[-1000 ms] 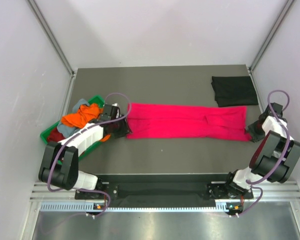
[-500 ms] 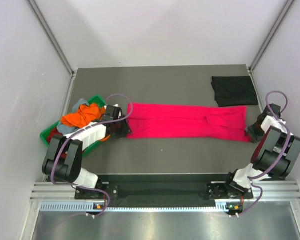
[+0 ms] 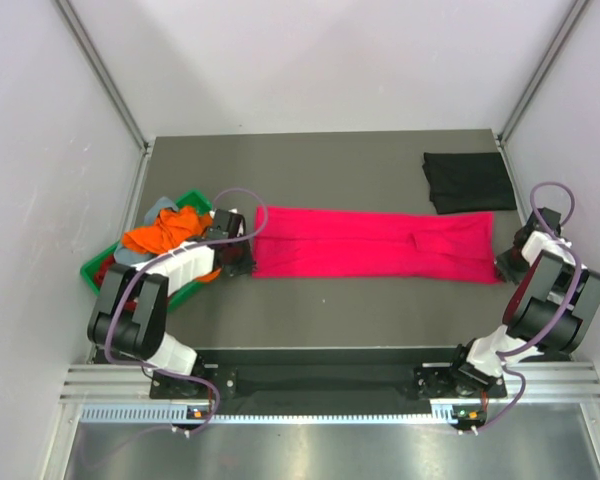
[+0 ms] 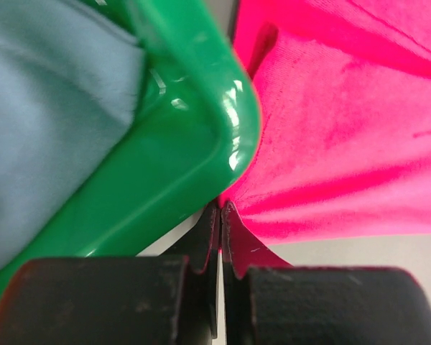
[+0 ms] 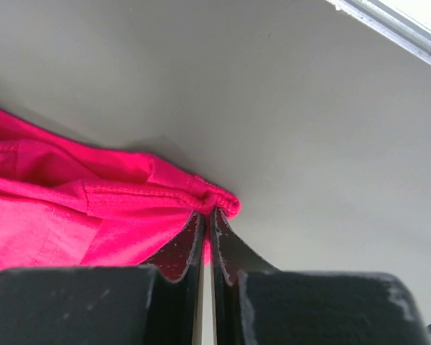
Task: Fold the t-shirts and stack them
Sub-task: Fold the tshirt
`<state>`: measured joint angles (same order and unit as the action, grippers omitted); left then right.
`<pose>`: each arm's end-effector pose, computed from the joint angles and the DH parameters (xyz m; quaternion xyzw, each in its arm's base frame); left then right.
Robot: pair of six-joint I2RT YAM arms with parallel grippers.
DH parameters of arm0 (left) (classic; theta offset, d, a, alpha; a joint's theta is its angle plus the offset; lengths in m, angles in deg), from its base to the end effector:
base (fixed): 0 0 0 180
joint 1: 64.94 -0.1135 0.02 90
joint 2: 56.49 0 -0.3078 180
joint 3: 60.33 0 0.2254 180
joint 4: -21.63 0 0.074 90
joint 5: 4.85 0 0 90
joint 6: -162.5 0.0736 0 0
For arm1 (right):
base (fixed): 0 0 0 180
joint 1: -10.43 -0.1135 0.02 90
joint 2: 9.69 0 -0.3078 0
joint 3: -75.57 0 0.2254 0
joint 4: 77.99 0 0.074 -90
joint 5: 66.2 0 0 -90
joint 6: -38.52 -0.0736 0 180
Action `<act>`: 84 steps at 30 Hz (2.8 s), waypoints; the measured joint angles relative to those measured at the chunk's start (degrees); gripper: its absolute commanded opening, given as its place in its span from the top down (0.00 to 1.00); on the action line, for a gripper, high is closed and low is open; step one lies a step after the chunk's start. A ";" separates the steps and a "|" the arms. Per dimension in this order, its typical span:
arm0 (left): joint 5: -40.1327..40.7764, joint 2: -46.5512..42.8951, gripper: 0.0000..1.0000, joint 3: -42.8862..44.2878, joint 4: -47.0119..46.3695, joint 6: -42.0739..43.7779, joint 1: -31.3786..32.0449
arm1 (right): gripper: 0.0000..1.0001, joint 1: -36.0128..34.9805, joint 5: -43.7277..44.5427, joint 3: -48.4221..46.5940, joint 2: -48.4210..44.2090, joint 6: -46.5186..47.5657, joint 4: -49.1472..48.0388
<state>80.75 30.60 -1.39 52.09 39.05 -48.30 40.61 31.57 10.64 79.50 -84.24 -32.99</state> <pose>0.2665 -0.0856 0.1888 -0.1303 0.9532 -0.1479 0.2293 0.2311 -0.1459 0.1913 0.5227 0.8307 -0.0626 0.1810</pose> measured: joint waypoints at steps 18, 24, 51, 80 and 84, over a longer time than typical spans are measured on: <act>1.16 -8.76 1.00 -7.28 2.73 -1.95 1.11 | 1.00 -0.04 3.63 0.00 -0.92 1.33 0.68; 1.66 -11.74 0.73 -8.22 4.02 -2.97 3.34 | 0.82 -0.48 6.05 -0.20 -1.25 1.86 1.81; -5.05 13.62 0.69 19.45 9.09 9.35 4.92 | 1.00 -31.41 -13.20 -2.95 -9.64 5.51 8.81; 9.09 14.29 0.72 26.95 17.97 11.37 9.79 | 1.00 -34.18 -7.37 3.19 -11.13 5.66 5.57; 4.37 12.74 0.71 24.44 15.58 10.91 11.54 | 1.00 -34.18 -5.16 4.24 -9.77 5.51 3.63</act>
<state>85.12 43.34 23.05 67.68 49.95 -36.76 6.42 26.41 14.88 69.73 -78.73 -29.36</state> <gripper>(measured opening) 0.285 0.004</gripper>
